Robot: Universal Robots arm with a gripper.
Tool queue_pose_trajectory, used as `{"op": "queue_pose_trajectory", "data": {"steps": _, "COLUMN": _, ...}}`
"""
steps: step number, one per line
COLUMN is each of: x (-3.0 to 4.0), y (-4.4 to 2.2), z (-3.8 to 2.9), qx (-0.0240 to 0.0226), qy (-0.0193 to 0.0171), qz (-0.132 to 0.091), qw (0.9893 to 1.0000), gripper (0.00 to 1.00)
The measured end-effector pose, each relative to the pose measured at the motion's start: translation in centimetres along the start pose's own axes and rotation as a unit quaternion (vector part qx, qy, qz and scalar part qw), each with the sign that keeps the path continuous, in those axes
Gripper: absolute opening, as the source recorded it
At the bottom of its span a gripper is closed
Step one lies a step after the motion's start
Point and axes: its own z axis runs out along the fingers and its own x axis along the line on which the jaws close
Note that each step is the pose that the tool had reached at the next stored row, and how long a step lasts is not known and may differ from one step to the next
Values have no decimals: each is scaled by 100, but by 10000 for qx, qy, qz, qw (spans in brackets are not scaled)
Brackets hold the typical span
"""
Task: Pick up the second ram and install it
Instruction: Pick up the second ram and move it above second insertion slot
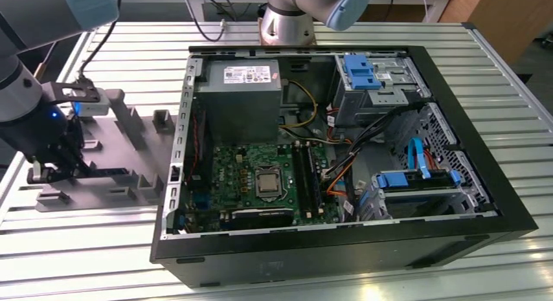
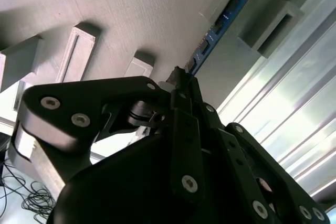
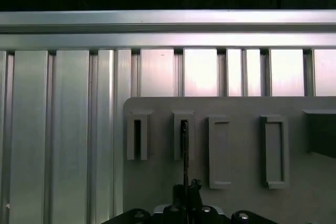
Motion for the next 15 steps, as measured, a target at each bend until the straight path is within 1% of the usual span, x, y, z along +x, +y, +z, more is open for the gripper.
{"op": "queue_pose_trajectory", "data": {"steps": 5, "x": -1, "y": 2, "z": -117, "qx": 0, "qy": 0, "qz": 0, "qw": 10000, "gripper": 14}}
{"op": "queue_pose_trajectory", "data": {"steps": 8, "x": -2, "y": 2, "z": -150, "qx": 0, "qy": 0, "qz": 0, "qw": 10000, "gripper": 14}}
{"op": "queue_pose_trajectory", "data": {"steps": 15, "x": -2, "y": 2, "z": -156, "qx": 0, "qy": 0, "qz": 0, "qw": 10000, "gripper": 14}}
